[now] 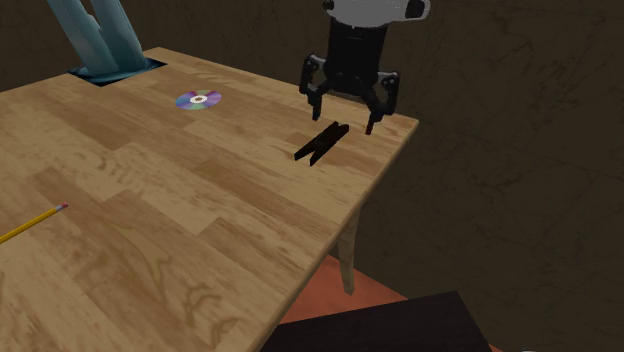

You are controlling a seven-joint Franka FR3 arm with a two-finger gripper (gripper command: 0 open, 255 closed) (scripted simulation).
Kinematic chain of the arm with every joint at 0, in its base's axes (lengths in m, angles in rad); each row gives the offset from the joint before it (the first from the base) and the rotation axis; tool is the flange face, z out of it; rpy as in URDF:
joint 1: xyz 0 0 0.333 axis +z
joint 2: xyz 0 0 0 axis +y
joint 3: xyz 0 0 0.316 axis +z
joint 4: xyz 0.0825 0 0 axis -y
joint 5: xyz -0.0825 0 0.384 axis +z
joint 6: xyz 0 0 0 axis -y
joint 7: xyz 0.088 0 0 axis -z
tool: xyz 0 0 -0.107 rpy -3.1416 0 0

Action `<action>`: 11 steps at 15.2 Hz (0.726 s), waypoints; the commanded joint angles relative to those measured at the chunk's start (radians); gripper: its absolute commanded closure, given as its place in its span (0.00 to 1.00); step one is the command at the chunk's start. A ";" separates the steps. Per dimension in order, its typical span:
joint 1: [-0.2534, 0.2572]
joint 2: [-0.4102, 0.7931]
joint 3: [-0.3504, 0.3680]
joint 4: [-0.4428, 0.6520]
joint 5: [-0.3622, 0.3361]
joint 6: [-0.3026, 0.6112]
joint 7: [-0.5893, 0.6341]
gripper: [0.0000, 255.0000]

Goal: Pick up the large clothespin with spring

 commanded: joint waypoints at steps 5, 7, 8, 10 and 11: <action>-0.025 0.125 0.039 0.032 0.072 0.097 0.196 0.00; -0.024 0.128 0.041 0.008 0.074 0.125 0.193 0.00; -0.024 0.130 0.041 -0.004 0.075 0.138 0.192 0.00; -0.023 0.136 0.043 -0.034 0.077 0.174 0.187 0.00; -0.023 0.135 0.043 -0.034 0.077 0.174 0.187 0.00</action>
